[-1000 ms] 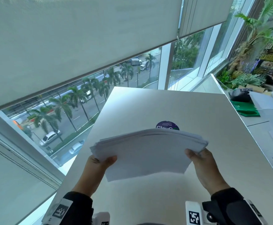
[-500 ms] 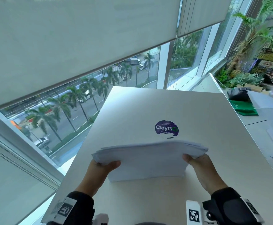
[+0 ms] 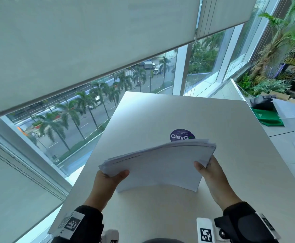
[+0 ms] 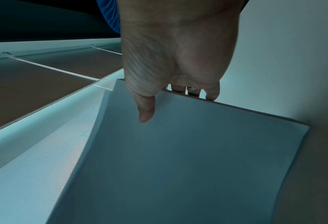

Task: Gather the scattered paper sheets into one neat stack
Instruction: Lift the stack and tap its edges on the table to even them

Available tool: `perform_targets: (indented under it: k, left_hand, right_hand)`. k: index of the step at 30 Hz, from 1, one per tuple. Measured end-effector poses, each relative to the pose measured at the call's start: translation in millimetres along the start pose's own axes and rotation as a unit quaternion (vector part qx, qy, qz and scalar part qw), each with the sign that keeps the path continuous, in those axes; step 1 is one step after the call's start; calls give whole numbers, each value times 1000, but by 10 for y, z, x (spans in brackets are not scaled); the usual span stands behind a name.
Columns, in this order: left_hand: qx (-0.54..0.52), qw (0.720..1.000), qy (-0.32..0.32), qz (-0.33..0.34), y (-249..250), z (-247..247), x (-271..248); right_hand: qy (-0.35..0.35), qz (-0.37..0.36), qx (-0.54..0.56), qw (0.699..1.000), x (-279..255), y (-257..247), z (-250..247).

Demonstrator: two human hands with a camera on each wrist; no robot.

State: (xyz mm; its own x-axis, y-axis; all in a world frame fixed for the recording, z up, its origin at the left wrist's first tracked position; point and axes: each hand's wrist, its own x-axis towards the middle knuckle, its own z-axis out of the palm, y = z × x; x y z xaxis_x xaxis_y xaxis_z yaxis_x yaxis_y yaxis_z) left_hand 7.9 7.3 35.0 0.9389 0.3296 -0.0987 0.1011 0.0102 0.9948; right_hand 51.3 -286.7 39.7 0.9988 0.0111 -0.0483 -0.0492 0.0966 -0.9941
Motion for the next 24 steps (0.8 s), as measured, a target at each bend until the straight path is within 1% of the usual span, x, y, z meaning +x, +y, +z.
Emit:
perform_targets:
  k: [5,9,12,14,16,20,24]
  left_hand:
    - [-15,1000,-4,-16,22,11,26]
    - [-48,999,-3,-20,44,31,-5]
    - [-83,996,-23,6,113,57,-50]
    - [-91,995,-36,29,147,60,-44]
    - [-84,995,-40,30,160,55,-30]
    - [-51,998,-39,3,130,65,-25]
    - [-36,998,-49,9,151,91,-22]
  right_hand:
    - [-11,32,-57,998,71,83,-60]
    - [36,44,-66,996,87,110,-20]
    - [69,24,-58,996,67,22,4]
    - [74,7,-45,996,69,-19,-27]
    - [66,2,-34,997,53,-27,-68]
    - [49,12,-36,998,-9,-21,-93]
    - [62,9,-57,996,-3,-19,-94]
